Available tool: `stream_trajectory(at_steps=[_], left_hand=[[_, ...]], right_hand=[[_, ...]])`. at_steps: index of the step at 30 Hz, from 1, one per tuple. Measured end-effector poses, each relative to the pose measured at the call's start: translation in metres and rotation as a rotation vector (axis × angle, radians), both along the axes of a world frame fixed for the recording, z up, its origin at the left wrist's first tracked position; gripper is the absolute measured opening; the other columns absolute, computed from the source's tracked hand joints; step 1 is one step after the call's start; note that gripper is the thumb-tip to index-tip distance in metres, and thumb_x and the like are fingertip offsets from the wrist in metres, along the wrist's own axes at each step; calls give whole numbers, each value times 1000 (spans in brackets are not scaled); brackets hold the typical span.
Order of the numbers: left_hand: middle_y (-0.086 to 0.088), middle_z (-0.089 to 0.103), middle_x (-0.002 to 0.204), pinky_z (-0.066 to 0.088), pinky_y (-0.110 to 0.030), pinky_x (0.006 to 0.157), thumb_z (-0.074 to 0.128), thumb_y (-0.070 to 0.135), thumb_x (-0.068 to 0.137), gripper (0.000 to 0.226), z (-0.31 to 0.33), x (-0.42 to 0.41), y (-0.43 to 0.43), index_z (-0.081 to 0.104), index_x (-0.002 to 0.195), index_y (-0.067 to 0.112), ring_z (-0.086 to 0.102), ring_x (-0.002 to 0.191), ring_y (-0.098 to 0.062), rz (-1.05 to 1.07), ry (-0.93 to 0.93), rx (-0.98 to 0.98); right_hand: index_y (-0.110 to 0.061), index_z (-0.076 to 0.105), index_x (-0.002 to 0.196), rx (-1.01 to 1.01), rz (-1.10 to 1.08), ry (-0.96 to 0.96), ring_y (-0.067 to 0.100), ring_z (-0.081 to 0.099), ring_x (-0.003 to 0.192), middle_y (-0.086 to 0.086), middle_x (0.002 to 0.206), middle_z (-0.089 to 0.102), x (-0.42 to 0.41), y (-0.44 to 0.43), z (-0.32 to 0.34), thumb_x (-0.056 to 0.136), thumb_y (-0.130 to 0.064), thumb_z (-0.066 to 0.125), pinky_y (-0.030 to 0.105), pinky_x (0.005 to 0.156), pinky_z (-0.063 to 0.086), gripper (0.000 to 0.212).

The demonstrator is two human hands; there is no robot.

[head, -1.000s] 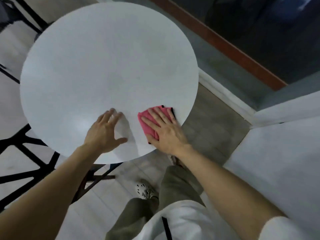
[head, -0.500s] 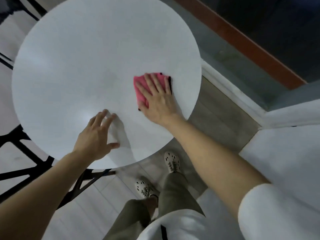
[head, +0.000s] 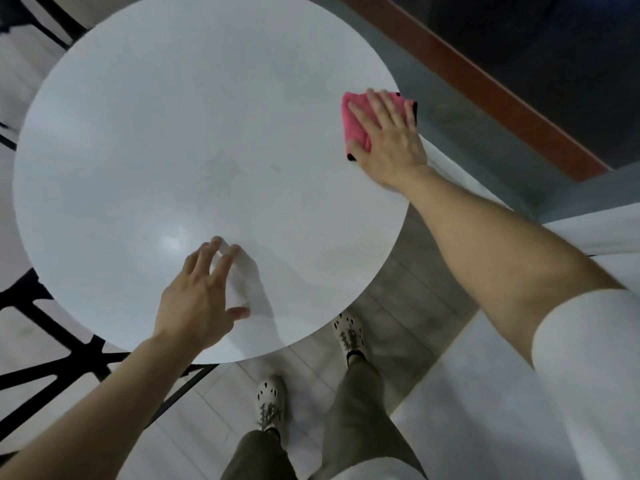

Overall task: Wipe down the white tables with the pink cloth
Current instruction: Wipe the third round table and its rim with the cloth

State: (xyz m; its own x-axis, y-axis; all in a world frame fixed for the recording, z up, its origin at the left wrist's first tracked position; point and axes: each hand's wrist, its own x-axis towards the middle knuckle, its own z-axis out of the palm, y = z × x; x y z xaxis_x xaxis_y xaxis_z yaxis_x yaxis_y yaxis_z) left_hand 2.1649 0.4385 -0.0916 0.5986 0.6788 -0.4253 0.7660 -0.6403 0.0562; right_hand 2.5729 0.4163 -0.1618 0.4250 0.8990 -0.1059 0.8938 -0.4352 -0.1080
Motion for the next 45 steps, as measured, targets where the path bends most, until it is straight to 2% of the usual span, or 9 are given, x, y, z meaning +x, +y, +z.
stream_trajectory(at_steps=[8, 15, 22, 26, 30, 34, 38, 42, 45], left_hand=[[9, 26, 172, 58, -45, 96, 75, 85, 79, 112, 0, -11, 20, 27, 168, 38, 35, 156, -21, -197, -38, 74], [2, 65, 146, 57, -42, 85, 73, 41, 101, 48, 17, -121, 35, 67, 144, 21, 61, 132, -24, -276, -245, 64], [-1, 71, 127, 57, -45, 80, 69, 31, 103, 30, 23, -249, 75, 74, 130, 19, 65, 121, -31, -110, -139, 114], [-5, 71, 119, 51, -43, 73, 70, 26, 101, 29, 15, -266, 79, 73, 128, 15, 66, 113, -34, -111, -87, 93], [-2, 69, 120, 54, -42, 75, 68, 27, 102, 29, 12, -254, 54, 72, 129, 18, 66, 111, -30, -139, -103, -1], [0, 72, 128, 59, -42, 81, 68, 27, 103, 33, 9, -238, 28, 71, 135, 19, 66, 119, -27, -155, -137, -72], [-2, 71, 117, 53, -40, 77, 64, 27, 102, 22, 3, -225, 5, 70, 121, 18, 69, 109, -31, -140, -107, -174], [5, 77, 122, 55, -34, 87, 71, 40, 100, 30, 15, -207, -22, 72, 126, 24, 72, 115, -25, 5, -127, -322], [12, 80, 121, 59, -36, 102, 78, 42, 96, 37, 39, -185, -41, 75, 129, 26, 75, 115, -12, 145, -287, -495]], right_hand=[[-34, 6, 174, 27, -224, 28, 25, -1, 169, 5, 183, 3, -96, -72, -1, 109, -63, 20, 61, 134, -2, 73], [-28, 8, 175, 32, -522, 6, 34, 2, 169, 13, 182, 7, -317, -111, 5, 111, -57, 23, 64, 133, 4, 72], [-28, 8, 175, 30, -126, 90, 32, -6, 169, 11, 182, -1, -511, -1, 6, 111, -58, 21, 62, 132, 0, 72], [-32, 12, 174, 76, 98, 40, 24, 1, 169, 3, 183, 8, -488, -61, -6, 109, -65, 34, 60, 133, 7, 76], [-33, 16, 174, 44, 86, 23, 23, 5, 169, 1, 182, 9, -443, -118, -6, 106, -61, 53, 58, 134, 9, 82], [-33, 22, 173, -2, 104, 61, 24, 14, 168, 2, 181, 19, -432, -122, 2, 103, -40, 66, 55, 134, 10, 83], [-33, 32, 170, -20, 93, 95, 21, 25, 164, -3, 176, 32, -424, -144, 21, 104, -16, 58, 47, 133, 15, 73], [-29, 44, 165, -22, -93, 360, 25, 56, 142, 2, 151, 63, -404, -168, 58, 100, -7, 59, 41, 119, 38, 69], [-25, 50, 148, 7, -360, 688, 23, 70, 112, -1, 123, 75, -385, -190, 102, 101, -27, 69, 38, 91, 56, 51]])
